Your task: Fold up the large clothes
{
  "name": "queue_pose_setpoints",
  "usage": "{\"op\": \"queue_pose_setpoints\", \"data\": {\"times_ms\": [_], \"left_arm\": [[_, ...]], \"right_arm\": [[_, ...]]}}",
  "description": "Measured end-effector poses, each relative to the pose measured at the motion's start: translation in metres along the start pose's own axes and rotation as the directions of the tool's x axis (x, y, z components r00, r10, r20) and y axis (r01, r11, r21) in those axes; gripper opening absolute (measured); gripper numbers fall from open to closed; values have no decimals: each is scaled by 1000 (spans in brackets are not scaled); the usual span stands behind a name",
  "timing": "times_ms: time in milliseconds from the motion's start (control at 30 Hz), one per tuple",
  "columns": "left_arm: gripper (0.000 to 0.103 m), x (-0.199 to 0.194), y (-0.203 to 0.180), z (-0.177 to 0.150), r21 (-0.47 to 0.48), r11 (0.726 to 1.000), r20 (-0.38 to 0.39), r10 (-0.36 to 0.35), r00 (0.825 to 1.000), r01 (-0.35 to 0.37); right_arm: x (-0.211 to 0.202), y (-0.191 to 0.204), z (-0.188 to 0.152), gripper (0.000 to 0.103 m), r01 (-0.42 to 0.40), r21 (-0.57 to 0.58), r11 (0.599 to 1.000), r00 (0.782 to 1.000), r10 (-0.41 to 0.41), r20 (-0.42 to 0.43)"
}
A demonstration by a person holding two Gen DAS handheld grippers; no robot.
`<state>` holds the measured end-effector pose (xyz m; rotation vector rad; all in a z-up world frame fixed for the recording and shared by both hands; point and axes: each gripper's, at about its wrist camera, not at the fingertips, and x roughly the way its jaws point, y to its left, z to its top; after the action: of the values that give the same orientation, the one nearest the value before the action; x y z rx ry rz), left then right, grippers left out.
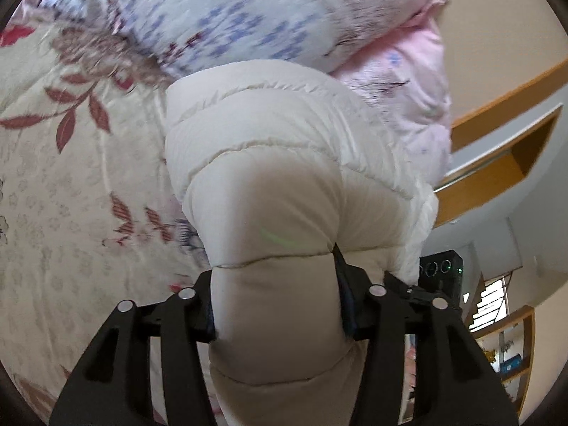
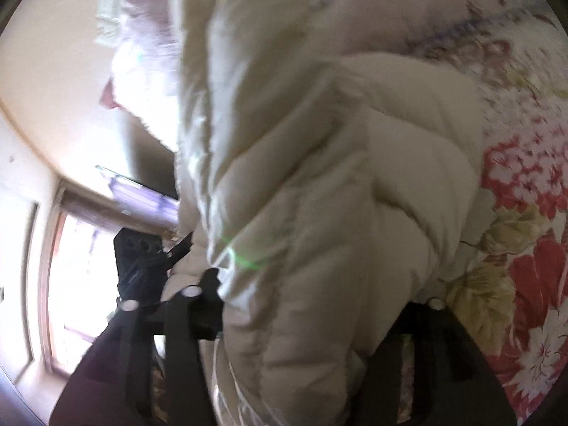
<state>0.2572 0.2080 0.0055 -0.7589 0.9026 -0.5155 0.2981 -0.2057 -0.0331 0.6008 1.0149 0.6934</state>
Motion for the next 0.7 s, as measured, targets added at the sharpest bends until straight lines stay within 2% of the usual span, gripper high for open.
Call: {"op": "queue_pose_setpoints", "data": {"times_ms": [67, 200, 267, 300, 367, 400, 433, 500, 567, 633, 700], "left_arm": [[58, 1, 6, -2, -7, 1000, -6, 5, 1000, -5], [62, -5, -3, 0, 28, 998, 3, 47, 999, -47], [62, -17, -13, 0, 74, 993, 48, 93, 994, -97], [62, -21, -22, 2, 96, 988, 75, 118, 990, -124], [62, -36, -40, -3, 157, 967, 152, 177, 972, -201], [62, -47, -50, -11, 198, 951, 197, 199, 960, -238], [62, -53, -59, -16, 227, 941, 219, 202, 955, -251], [62, -63, -77, -32, 296, 920, 243, 186, 952, -256], [62, -64, -101, -54, 388, 882, 252, 175, 952, -266], [62, -62, -118, -75, 474, 840, 244, 163, 956, -264], [62, -53, -129, -94, 544, 799, 211, 165, 963, -256]], "right_arm": [[-7, -8, -4, 67, 53, 25, 998, 998, -53, 13], [-36, -5, -20, 77, 162, 29, 986, 983, -164, 82], [-57, 5, -30, 80, 281, -2, 960, 945, -276, 175], [-68, 10, -35, 80, 349, -17, 937, 914, -337, 225], [-91, 24, -50, 84, 498, -38, 866, 821, -457, 343], [-101, 29, -57, 84, 532, -45, 846, 789, -476, 389], [-107, 38, -65, 82, 533, -69, 843, 781, -460, 422], [-110, 56, -87, 67, 491, -196, 849, 822, -376, 428], [-93, 81, -98, 52, 471, -309, 826, 854, -339, 394], [-79, 89, -104, 43, 468, -379, 798, 869, -338, 362], [-58, 93, -109, 38, 487, -421, 765, 869, -373, 326]]}}
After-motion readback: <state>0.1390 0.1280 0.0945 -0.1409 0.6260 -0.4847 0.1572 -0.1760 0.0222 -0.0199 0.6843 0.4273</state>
